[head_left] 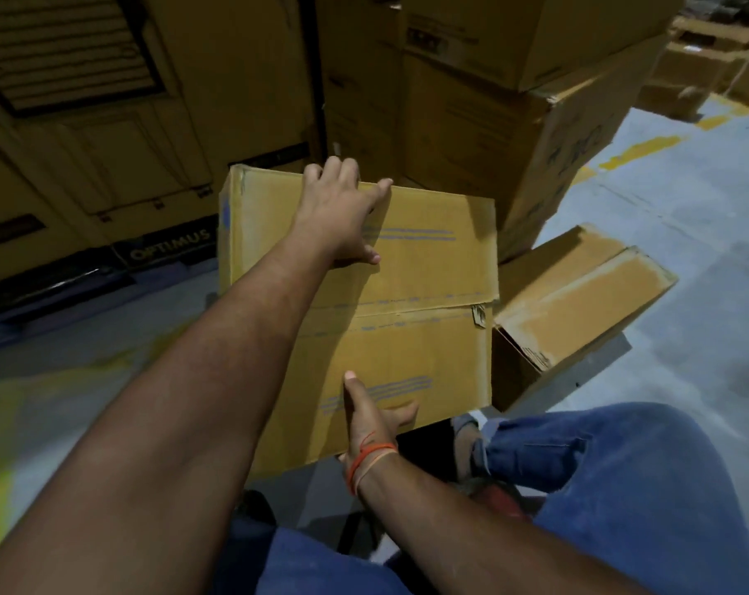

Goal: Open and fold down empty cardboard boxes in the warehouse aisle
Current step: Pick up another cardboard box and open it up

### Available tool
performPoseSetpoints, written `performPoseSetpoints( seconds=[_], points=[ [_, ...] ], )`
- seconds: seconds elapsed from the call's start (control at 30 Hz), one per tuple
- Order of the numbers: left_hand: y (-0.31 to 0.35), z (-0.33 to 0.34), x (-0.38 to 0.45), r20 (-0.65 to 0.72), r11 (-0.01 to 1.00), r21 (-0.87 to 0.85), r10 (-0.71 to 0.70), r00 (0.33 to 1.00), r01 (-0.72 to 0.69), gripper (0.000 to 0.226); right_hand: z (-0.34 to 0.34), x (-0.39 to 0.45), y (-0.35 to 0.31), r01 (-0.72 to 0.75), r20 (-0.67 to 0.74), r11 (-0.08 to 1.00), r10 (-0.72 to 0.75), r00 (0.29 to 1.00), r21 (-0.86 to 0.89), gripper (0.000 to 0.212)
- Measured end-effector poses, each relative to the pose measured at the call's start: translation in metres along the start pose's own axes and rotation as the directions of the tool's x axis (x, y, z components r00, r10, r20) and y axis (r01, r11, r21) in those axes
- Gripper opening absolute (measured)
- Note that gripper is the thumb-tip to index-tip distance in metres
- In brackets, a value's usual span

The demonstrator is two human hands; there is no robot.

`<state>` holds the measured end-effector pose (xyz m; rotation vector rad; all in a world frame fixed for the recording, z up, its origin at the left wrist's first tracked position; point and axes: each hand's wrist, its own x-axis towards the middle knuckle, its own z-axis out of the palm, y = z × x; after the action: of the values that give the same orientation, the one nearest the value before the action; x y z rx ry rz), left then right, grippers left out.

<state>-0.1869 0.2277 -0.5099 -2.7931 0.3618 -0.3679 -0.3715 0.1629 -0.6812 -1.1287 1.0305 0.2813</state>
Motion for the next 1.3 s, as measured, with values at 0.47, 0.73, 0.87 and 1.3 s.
performPoseSetpoints(
  seconds=[0.47, 0.73, 0.87, 1.3],
  points=[
    [-0.161, 0.089, -0.174, 0.259, 0.642, -0.195, -0.695, 0.67, 0.741, 0.107, 0.061, 0.023, -0.019, 0.455, 0.401, 0.602, -0.234, 0.886, -0.656, 0.125],
    [-0.138, 0.167, -0.278, 0.522, 0.052, -0.259, -0.832, 0.185, 0.965, 0.103, 0.129, 0.071, -0.06, 0.687, 0.681, 0.018, -0.108, 0.724, -0.727, 0.121],
    [-0.111, 0.22, -0.281, 0.722, -0.055, -0.176, -0.686, 0.091, 0.983, 0.11, 0.144, 0.116, -0.063, 0.692, 0.71, -0.208, -0.022, 0.704, -0.692, 0.119],
    [-0.098, 0.268, -0.235, 0.81, -0.016, -0.214, -0.561, 0.169, 0.977, 0.149, 0.149, 0.191, -0.079, 0.68, 0.713, -0.262, -0.051, 0.699, -0.685, 0.131]
  ],
)
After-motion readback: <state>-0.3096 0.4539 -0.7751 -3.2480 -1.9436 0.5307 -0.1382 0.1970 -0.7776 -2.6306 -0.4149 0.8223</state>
